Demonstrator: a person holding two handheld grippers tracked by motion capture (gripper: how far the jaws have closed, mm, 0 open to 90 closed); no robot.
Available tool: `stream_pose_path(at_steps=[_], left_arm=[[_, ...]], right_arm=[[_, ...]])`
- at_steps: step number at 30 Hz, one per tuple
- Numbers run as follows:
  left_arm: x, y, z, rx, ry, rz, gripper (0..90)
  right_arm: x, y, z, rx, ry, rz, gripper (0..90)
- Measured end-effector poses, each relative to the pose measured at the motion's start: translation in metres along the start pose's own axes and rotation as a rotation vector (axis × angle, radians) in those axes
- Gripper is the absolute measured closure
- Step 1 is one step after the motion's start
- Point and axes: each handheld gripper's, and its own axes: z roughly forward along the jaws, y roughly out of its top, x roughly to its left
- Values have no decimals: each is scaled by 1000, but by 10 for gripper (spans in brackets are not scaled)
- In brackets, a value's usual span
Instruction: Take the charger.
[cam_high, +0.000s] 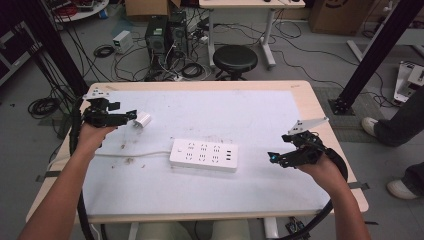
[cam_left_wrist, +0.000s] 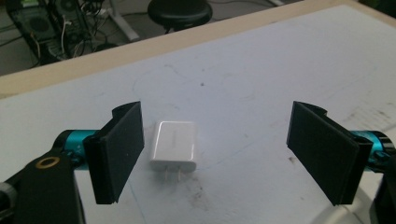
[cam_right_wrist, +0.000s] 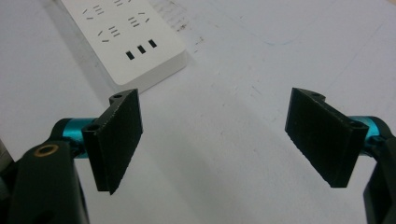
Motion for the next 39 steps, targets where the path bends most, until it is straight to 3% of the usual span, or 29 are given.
stream_pose_path(at_steps=[9,17,24,32,39], left_arm=[[15,-14,33,79,23,-10,191],[21,-21,56,108,20,-11,191],[25,-26,79,184,29,-18,191],[30,-33,90,244,41,-29,191],[30,-36,93,254,45,-34,227]], right_arm=[[-1,3,5,15,0,3,194],[-1,3,8,30,-1,15,194],[-2,3,11,43,-3,21,194],[-3,3,10,49,-7,27,194],[-3,3,11,51,-8,28,194]])
